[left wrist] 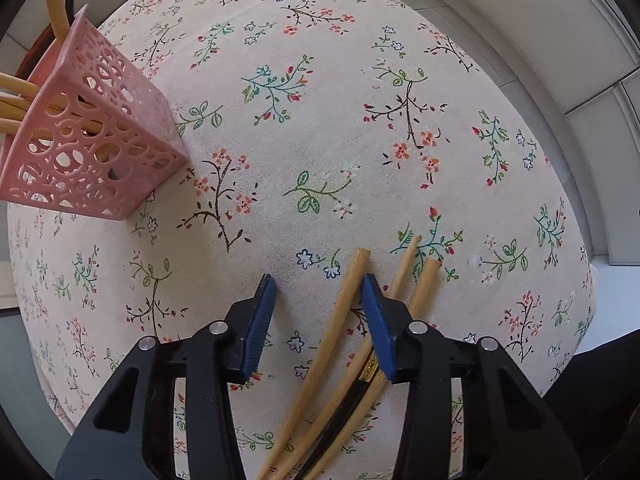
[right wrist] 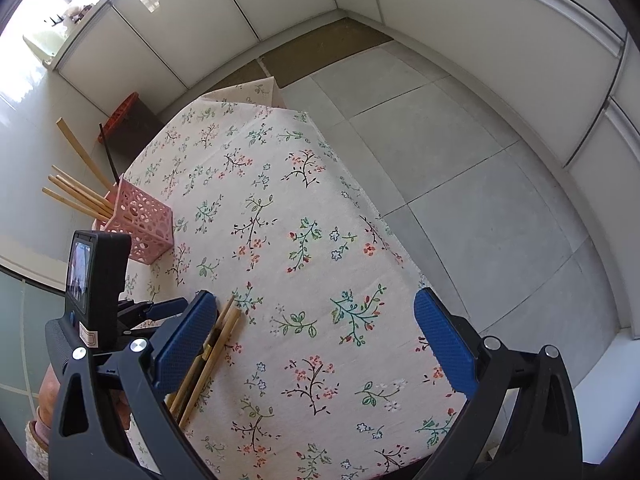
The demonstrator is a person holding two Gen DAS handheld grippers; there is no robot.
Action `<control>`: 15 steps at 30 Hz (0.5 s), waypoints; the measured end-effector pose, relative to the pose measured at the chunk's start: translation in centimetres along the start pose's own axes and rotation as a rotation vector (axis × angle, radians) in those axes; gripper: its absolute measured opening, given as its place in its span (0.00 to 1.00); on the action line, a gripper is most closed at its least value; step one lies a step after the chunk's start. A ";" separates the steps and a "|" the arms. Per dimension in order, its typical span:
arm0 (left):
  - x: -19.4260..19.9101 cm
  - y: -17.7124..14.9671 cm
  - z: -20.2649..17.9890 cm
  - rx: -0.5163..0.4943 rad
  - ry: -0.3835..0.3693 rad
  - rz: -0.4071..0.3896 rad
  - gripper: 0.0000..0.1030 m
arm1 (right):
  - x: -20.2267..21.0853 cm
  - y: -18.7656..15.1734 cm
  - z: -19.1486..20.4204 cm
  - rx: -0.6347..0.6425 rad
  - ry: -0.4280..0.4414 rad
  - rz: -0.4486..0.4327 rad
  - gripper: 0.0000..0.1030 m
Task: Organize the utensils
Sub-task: 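Grasp a wooden chopstick with the left tool while the right tool grasps another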
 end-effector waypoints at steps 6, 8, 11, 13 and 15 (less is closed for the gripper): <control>0.4 -0.8 2.0 0.041 -0.018 -0.029 0.09 | -1.8 0.0 2.4 0.043 0.005 0.049 0.93; 0.5 -1.1 3.0 0.054 0.002 -0.042 0.07 | -2.8 -0.2 3.8 0.058 0.020 0.082 0.93; 1.5 -1.8 4.7 0.071 0.003 -0.066 0.06 | -4.9 -0.7 5.8 0.057 0.026 0.156 0.91; 2.8 -2.3 5.7 0.085 -0.011 -0.091 0.06 | -6.7 -1.2 6.9 0.033 0.052 0.236 0.74; 4.1 -2.8 6.8 0.101 -0.033 -0.118 0.06 | -8.3 -1.7 7.7 -0.011 0.077 0.312 0.61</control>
Point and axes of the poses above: each gripper's, at about its wrist camera, not at the fingertips, and x roughly against the way its jaws point, z to its left, y to its top, the point moved 4 cm from there along -x, roughly the way its jaws point, and after that the axes turned 15 degrees about x, right-handed, at the moved point
